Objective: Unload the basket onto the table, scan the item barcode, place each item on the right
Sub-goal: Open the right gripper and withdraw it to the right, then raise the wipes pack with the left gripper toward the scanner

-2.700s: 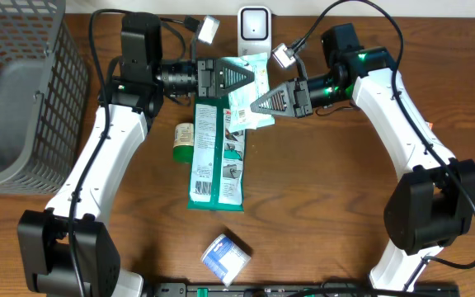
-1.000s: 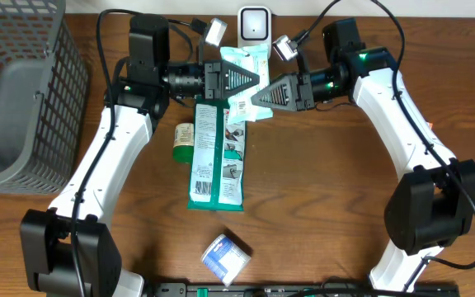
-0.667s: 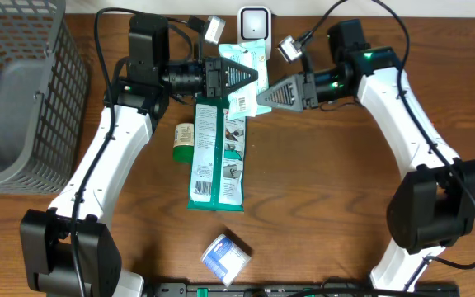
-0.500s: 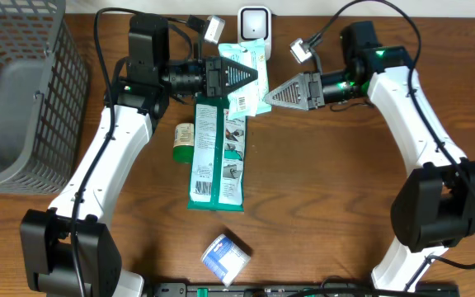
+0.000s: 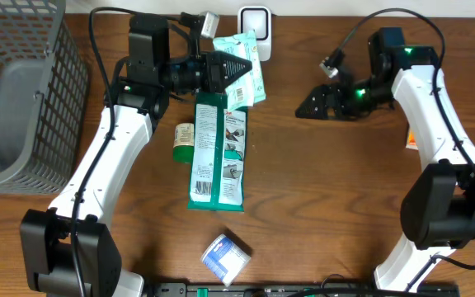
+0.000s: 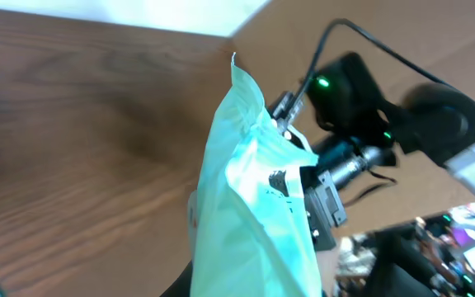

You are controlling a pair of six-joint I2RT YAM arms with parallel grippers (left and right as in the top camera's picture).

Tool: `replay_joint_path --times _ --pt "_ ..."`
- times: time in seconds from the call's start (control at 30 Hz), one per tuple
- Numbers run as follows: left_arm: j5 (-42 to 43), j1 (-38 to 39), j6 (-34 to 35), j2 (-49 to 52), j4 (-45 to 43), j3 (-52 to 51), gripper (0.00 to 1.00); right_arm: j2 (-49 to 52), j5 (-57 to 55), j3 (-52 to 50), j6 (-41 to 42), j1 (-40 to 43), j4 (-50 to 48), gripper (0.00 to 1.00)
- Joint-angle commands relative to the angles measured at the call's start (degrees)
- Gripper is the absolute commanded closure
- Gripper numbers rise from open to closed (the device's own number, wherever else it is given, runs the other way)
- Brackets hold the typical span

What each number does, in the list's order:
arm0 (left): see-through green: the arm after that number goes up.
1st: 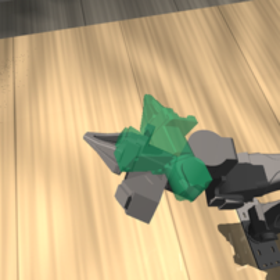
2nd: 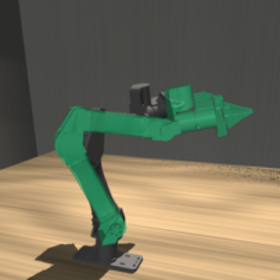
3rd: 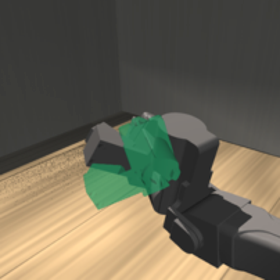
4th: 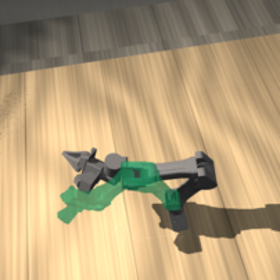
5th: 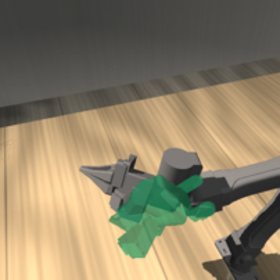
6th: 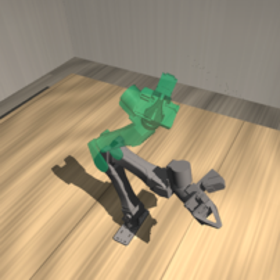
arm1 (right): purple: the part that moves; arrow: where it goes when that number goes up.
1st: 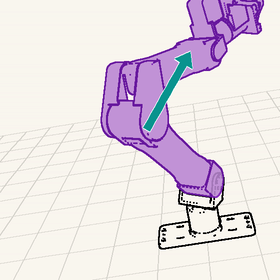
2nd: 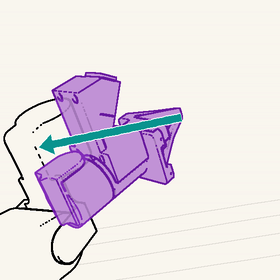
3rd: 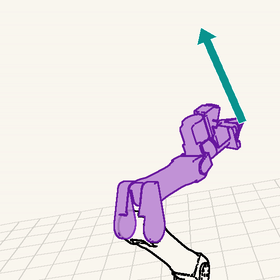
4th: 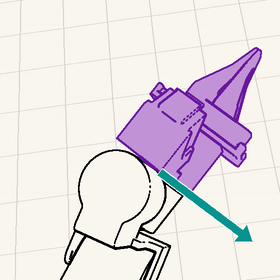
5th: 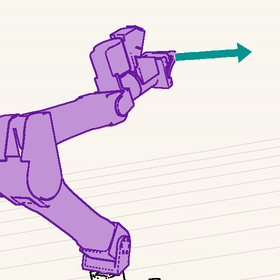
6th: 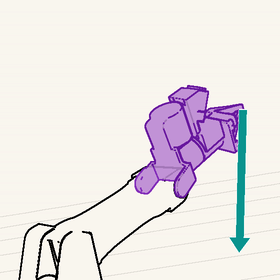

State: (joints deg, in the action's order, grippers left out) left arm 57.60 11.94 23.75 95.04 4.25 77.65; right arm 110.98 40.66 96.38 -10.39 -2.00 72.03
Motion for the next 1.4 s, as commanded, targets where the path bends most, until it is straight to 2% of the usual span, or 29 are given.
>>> replay_joint_path --times 0.0,0.1,0.2,0.3,0.5,0.6,0.7,0.93,1.13,1.37 --pt "-5.1 0.0 -1.0 -0.2 -0.3 0.7 0.93 -0.2 -15.5 0.2 3.2 0.9 0.2 0.02" --pt "-7.1 0.0 -1.3 -0.2 -0.2 0.9 0.93 -0.2 -24.4 0.2 8.3 1.6 0.2 0.01" --pt "-7.4 0.0 -2.2 -0.2 0.9 2.3 0.93 -0.2 -28.6 0.2 11.3 2.6 0.0 0.01" --pt "-11.5 0.2 -5.8 -0.2 7.2 6.1 0.93 -0.2 -30.7 0.2 11.6 4.1 -0.4 0.01" --pt "-31.9 4.8 -19.4 -0.2 26.6 19.7 0.93 -0.2 -32.9 0.2 15.4 9.0 -1.6 0.01" --pt "-43.0 8.3 -24.2 -0.2 29.0 23.6 0.93 -0.2 -33.0 0.2 15.5 10.6 -2.0 0.01" --pt "-51.8 11.3 -27.1 -0.2 28.2 24.4 0.93 -0.2 -33.0 0.2 15.5 11.6 -2.0 0.01" --pt "-59.6 15.3 -34.1 2.0 23.4 24.4 0.93 -0.2 -32.9 0.2 15.5 11.8 -2.0 0.01" --pt "-60.3 16.5 -43.6 5.8 18.7 24.4 0.93 -0.2 -32.9 0.2 15.5 11.8 -2.0 0.01" --pt "-60.3 16.5 -47.3 11.5 10.6 24.3 0.93 -0.2 -32.9 0.2 15.5 11.8 -2.0 0.01"
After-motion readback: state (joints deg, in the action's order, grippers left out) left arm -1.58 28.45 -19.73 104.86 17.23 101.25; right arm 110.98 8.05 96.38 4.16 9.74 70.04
